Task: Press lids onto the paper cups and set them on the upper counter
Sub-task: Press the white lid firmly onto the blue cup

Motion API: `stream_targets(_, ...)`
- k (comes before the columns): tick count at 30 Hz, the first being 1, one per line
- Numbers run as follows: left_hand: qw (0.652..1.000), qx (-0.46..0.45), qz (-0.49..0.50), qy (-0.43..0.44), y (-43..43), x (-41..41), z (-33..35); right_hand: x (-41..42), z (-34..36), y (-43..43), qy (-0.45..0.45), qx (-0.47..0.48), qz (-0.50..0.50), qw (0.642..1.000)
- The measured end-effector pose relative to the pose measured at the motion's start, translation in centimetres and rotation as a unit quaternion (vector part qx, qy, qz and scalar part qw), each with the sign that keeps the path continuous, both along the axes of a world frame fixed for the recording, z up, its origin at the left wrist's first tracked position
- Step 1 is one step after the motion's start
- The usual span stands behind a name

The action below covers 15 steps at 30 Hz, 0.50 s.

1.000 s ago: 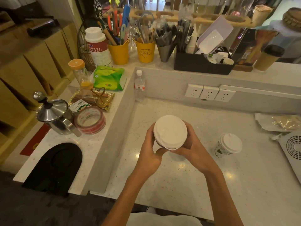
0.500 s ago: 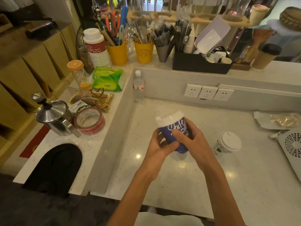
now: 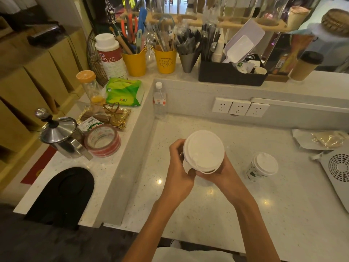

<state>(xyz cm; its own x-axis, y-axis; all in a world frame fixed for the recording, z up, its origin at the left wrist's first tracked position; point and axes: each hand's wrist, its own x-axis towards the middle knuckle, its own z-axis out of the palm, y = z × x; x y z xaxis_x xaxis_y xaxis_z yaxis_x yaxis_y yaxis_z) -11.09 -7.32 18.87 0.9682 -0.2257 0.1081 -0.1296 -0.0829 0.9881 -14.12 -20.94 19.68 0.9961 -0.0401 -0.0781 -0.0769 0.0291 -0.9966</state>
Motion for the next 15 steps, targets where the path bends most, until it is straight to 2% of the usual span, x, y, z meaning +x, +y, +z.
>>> stream_targets(3, 0.999, -0.040, -0.003, 0.011, 0.3, 0.3, -0.3, 0.0, 0.6, 0.6, -0.023, -0.069, 0.008, 0.997)
stream_targets(6, 0.990, -0.104, -0.037, 0.091, 1.1, 0.5, -0.2, 0.2, 1.4, 1.5, -0.024, -0.188, -0.066, 0.980)
stream_targets(7, 0.987, -0.108, -0.043, 0.112, 1.2, 0.4, 0.0, 0.3, 1.7, 1.8, -0.019, -0.199, -0.086, 0.976)
stream_targets(8, 0.987, -0.099, -0.041, 0.118, 1.2, 0.3, 0.2, 0.4, 2.1, 2.1, -0.006, -0.171, -0.100, 0.980)
stream_targets(11, 0.995, -0.055, -0.001, 0.085, 0.5, -0.4, 1.2, 0.4, 2.5, 2.6, 0.074, 0.002, -0.099, 0.992)
stream_targets(13, 0.997, -0.030, 0.032, 0.058, 0.1, -0.6, 1.6, 0.3, 2.0, 2.5, 0.098, 0.111, -0.077, 0.986)
stream_targets(15, 0.998, 0.002, 0.063, 0.028, 0.0, -0.7, 1.9, 0.1, 1.8, 2.5, 0.109, 0.233, -0.064, 0.964)
